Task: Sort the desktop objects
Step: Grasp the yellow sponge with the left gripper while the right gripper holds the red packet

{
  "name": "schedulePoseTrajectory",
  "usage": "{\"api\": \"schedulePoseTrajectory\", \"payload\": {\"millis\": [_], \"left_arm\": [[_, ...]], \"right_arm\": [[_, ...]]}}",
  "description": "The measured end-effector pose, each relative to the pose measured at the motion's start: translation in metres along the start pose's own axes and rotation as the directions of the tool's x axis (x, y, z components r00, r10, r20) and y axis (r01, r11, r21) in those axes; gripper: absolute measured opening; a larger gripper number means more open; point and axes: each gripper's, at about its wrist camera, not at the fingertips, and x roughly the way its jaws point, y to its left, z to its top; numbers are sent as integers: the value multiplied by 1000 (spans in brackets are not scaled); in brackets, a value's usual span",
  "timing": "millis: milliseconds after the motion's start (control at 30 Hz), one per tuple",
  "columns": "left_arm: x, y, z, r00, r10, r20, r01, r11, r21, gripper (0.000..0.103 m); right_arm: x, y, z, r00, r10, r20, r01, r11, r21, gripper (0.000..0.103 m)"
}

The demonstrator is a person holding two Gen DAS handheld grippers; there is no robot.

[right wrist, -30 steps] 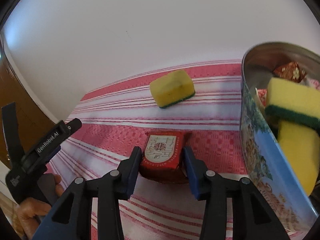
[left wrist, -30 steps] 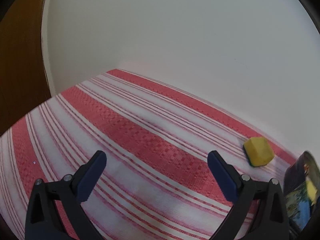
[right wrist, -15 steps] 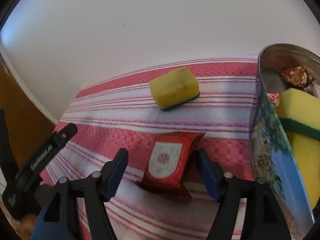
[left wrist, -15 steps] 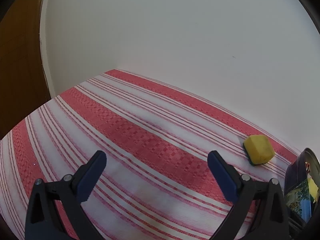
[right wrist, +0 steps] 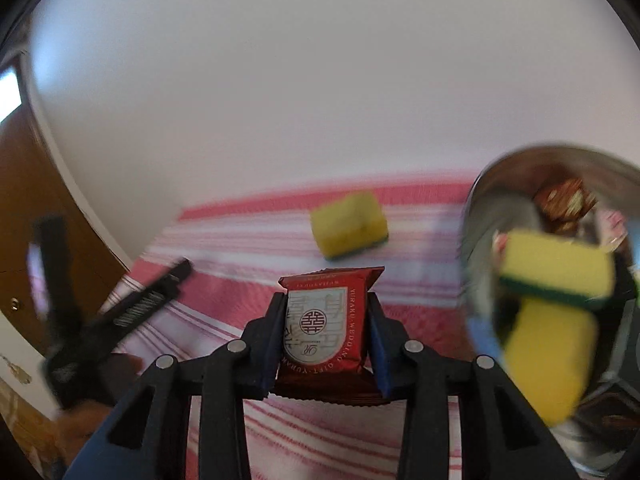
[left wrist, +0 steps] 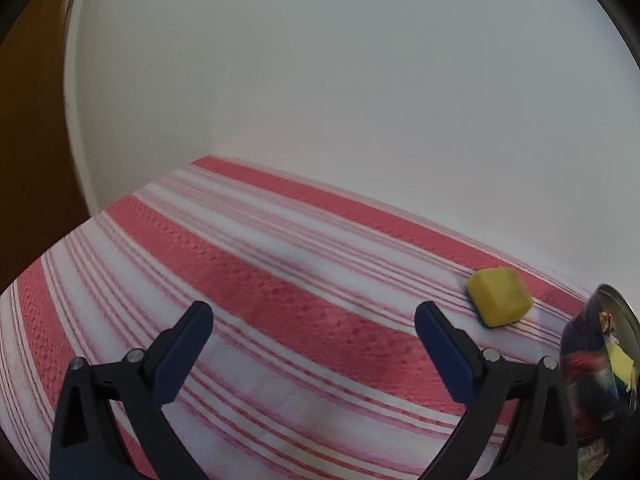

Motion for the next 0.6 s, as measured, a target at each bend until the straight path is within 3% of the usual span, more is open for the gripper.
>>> {"api": "schedulePoseTrajectory", "payload": {"millis": [133,200,300,367,500,600], "left_arm": [[-4,-13,-3,996,-93,5,93,996,15,102],[-3,-29,-4,987,-159,-19,159,987,15,102],[4,-63,0,981,-189,-41,192,979,73,102],[7,-91,8,980,-198,-30,201,973,117,102],[30,-132,18,982,-173,-72,182,973,139,102],[56,-160,19,987,-104,-123,126,975,186,102]], "right_arm": [[-46,-7,2,980,-44,192,59,995,-75,40],[-64,-14,3,958,-84,276,112,990,-87,40],[-82,-26,4,920,-154,361,195,978,-80,40],[-85,-33,7,907,-179,381,217,974,-60,41],[-84,-42,12,906,-191,377,219,975,-33,41],[-82,-43,13,905,-197,378,226,974,-33,40]]}}
